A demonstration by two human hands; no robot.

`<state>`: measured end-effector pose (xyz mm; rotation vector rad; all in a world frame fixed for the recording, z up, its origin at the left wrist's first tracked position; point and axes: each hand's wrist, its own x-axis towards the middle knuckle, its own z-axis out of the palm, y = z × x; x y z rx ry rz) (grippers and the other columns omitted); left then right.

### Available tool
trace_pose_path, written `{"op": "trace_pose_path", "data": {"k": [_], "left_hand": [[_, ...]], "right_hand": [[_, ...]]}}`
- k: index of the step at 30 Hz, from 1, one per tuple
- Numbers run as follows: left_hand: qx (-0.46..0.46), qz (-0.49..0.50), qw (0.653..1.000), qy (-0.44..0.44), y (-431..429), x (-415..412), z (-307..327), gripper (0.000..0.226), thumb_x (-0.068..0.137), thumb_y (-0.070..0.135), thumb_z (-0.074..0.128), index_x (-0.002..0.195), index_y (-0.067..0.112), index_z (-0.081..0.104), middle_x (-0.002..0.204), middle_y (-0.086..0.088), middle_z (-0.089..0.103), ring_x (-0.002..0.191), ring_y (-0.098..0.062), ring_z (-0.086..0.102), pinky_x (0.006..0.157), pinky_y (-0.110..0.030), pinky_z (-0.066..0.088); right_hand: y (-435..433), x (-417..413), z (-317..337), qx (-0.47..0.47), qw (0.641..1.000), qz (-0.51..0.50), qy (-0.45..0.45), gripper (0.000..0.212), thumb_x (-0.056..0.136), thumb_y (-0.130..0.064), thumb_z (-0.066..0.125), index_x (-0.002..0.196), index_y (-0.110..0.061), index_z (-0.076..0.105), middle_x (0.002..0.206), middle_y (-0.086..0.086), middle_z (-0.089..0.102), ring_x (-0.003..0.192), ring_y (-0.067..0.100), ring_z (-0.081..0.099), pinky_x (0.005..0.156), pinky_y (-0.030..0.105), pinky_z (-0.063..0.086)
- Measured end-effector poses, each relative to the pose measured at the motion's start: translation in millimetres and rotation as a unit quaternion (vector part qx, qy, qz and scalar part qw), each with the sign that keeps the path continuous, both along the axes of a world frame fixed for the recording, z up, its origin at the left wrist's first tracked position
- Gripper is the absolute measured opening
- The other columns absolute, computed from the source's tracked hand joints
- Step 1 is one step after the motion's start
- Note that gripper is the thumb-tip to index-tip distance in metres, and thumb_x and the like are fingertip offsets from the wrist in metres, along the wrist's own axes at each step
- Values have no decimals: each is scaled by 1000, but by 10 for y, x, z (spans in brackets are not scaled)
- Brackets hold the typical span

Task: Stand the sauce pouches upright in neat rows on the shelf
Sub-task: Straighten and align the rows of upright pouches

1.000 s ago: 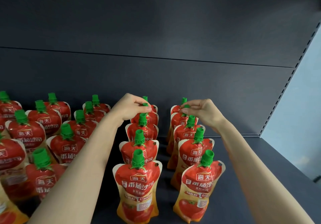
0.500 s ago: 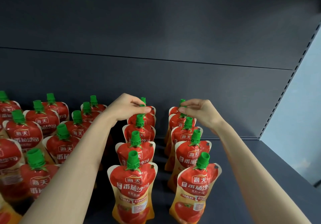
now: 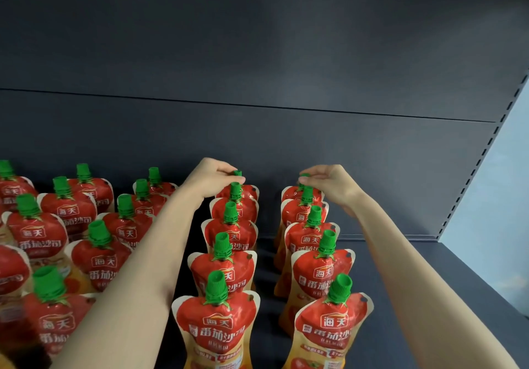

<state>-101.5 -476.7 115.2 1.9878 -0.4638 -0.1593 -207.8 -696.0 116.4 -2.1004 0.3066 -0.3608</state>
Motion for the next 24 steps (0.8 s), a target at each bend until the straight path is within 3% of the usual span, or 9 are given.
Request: {"op": "trace_pose_path", "data": {"k": [3,7,14,21,24], "left_hand": [[-10,-3,1000,7,-9,34,-26,29,78,11,74,106,9,68,96,-5,70,91,-17,65,80,-26,49],[-19,-7,1000,4,1,50,-32,23,80,9,72,102,10,70,90,-4,70,78,-10,64,64,-21,48],[-14,-8,1000,8,19,87,-42,22,80,10,71,103,12,71,91,-3,71,76,-10,64,69,-25,51],[-13,-1,1000,0,40,70,-49,24,82,10,70,106,11,70,99,-6,70,90,-17,66,84,-33,53],[-21,-1,1000,0,34,32,-47,24,82,10,69,107,10,69,98,-6,69,84,-13,64,78,-27,52]], "right_hand": [[3,19,-13,20,1000,11,-7,23,89,-12,61,109,-3,65,103,12,69,73,8,63,55,7,49],[-6,38,-31,23,999,21,-11,20,89,-12,61,106,-4,66,102,13,70,74,8,65,57,9,52],[-6,70,-58,25,999,24,-13,19,89,-14,61,106,-6,67,104,14,70,89,22,68,75,22,55],[2,86,-75,31,999,30,-14,21,90,-15,60,108,-7,66,104,13,70,90,22,68,77,27,56],[7,81,-83,29,999,27,-18,20,90,-15,60,107,-7,66,104,12,71,86,19,68,76,26,56]]}}
